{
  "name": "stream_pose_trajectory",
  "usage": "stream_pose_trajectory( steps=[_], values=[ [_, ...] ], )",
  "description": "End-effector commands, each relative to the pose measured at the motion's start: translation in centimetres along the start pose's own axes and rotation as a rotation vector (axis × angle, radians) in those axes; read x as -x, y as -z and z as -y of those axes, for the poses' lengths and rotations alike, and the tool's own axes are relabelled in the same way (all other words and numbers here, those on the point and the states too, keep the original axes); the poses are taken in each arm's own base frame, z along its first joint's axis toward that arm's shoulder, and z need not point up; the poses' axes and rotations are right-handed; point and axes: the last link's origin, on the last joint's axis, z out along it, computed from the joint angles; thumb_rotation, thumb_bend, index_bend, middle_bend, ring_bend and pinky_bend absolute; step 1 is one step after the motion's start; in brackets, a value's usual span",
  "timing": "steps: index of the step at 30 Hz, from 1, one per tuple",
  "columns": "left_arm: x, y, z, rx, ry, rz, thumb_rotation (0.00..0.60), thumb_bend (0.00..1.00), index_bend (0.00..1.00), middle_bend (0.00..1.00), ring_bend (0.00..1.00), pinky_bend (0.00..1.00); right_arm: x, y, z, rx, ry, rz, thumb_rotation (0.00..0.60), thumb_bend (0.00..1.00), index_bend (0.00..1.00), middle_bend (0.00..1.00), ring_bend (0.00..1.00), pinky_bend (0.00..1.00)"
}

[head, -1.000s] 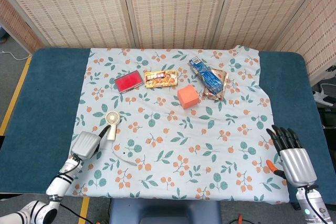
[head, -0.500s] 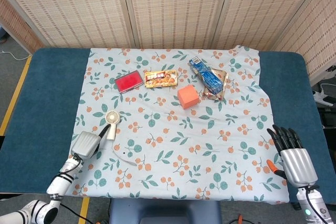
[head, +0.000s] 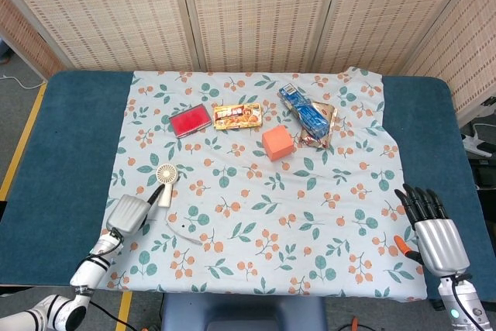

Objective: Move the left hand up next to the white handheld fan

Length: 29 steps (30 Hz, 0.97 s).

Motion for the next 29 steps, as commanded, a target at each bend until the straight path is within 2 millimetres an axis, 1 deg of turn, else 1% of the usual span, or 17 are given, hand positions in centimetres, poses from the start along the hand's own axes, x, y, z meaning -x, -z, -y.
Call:
stream_pose_trajectory(
  steps=[1, 4, 7, 9, 11, 13, 16, 18, 19, 21, 22, 23, 24, 25, 26, 29],
  values=[
    [0.4, 0.0, 0.0, 0.001, -0.024, 0.023, 0.600, 0.95, 0.01, 1.00, 0.87, 0.97, 0.0, 0.0, 0.0, -0.001, 0.000, 0.000, 0.600, 0.16, 0.00, 0.00, 0.00, 0.00],
    [0.0, 0.2, -0.1, -0.001, -0.025, 0.004, 0.600, 0.95, 0.00, 1.00, 0.87, 0.97, 0.0, 0.1, 0.1, -0.002, -0.001, -0.002, 0.600, 0.16, 0.00, 0.00, 0.00, 0.00],
    [-1.6, 0.7, -0.3, 0.004, 0.006, -0.101, 0.600, 0.92, 0.00, 0.99, 0.87, 0.97, -0.3, 0.2, 0.2, -0.005, -0.005, -0.011, 0.600, 0.16, 0.00, 0.00, 0.00, 0.00],
    [-3.1, 1.3, -0.5, 0.017, 0.042, -0.202, 0.600, 0.87, 0.00, 0.98, 0.86, 0.96, -0.4, 0.3, 0.3, -0.009, -0.009, -0.017, 0.600, 0.16, 0.00, 0.00, 0.00, 0.00],
    [-4.8, 2.0, -0.5, 0.033, 0.075, -0.311, 0.600, 0.80, 0.00, 0.97, 0.85, 0.95, -0.6, 0.4, 0.5, -0.014, -0.013, -0.021, 0.600, 0.16, 0.00, 0.00, 0.00, 0.00],
    [-6.0, 2.8, -0.4, 0.044, 0.098, -0.389, 0.600, 0.75, 0.00, 0.96, 0.84, 0.95, -0.7, 0.6, 0.6, -0.019, -0.018, -0.024, 0.600, 0.16, 0.00, 0.00, 0.00, 0.00],
    [-7.5, 4.4, -0.1, 0.046, 0.137, -0.482, 0.600, 0.70, 0.00, 0.94, 0.83, 0.94, -1.0, 0.8, 0.9, -0.030, -0.026, -0.028, 0.600, 0.16, 0.00, 0.00, 0.00, 0.00],
    [-7.9, 6.2, 0.3, 0.033, 0.176, -0.491, 0.600, 0.67, 0.00, 0.92, 0.81, 0.93, -1.2, 1.0, 1.1, -0.038, -0.031, -0.031, 0.600, 0.16, 0.00, 0.00, 0.00, 0.00],
    [-7.7, 7.8, 0.7, 0.021, 0.221, -0.472, 0.600, 0.64, 0.00, 0.89, 0.78, 0.90, -1.3, 1.1, 1.2, -0.043, -0.036, -0.032, 0.600, 0.16, 0.00, 0.00, 0.00, 0.00],
    [-6.6, 10.9, 1.2, 0.003, 0.316, -0.398, 0.600, 0.57, 0.00, 0.70, 0.61, 0.74, -1.4, 1.3, 1.3, -0.047, -0.040, -0.032, 0.600, 0.16, 0.00, 0.00, 0.00, 0.00],
    [-6.0, 12.7, 1.5, -0.010, 0.367, -0.349, 0.600, 0.52, 0.00, 0.51, 0.43, 0.56, -1.5, 1.3, 1.2, -0.047, -0.040, -0.031, 0.600, 0.16, 0.00, 0.00, 0.00, 0.00],
    [-5.3, 15.0, 2.1, -0.033, 0.422, -0.296, 0.600, 0.48, 0.00, 0.32, 0.25, 0.40, -1.5, 1.4, 1.2, -0.045, -0.040, -0.031, 0.600, 0.16, 0.00, 0.00, 0.00, 0.00],
    [-4.9, 16.4, 2.7, -0.053, 0.443, -0.286, 0.600, 0.44, 0.00, 0.14, 0.10, 0.24, -1.6, 1.5, 1.2, -0.041, -0.039, -0.030, 0.600, 0.16, 0.00, 0.00, 0.00, 0.00],
    [-4.7, 17.6, 3.3, -0.081, 0.459, -0.301, 0.600, 0.42, 0.00, 0.04, 0.01, 0.15, -1.6, 1.5, 1.1, -0.036, -0.037, -0.028, 0.600, 0.16, 0.00, 0.00, 0.00, 0.00],
    [-4.5, 18.3, 4.0, -0.100, 0.430, -0.309, 0.600, 0.40, 0.00, 0.00, 0.00, 0.09, -1.6, 1.5, 1.1, -0.032, -0.036, -0.024, 0.600, 0.16, 0.00, 0.00, 0.00, 0.00],
    [-5.0, 18.7, 4.8, -0.090, 0.442, -0.351, 0.600, 0.38, 0.00, 0.00, 0.00, 0.05, -1.5, 1.4, 1.3, -0.035, -0.033, -0.021, 0.600, 0.16, 0.00, 0.00, 0.00, 0.00]
  ],
)
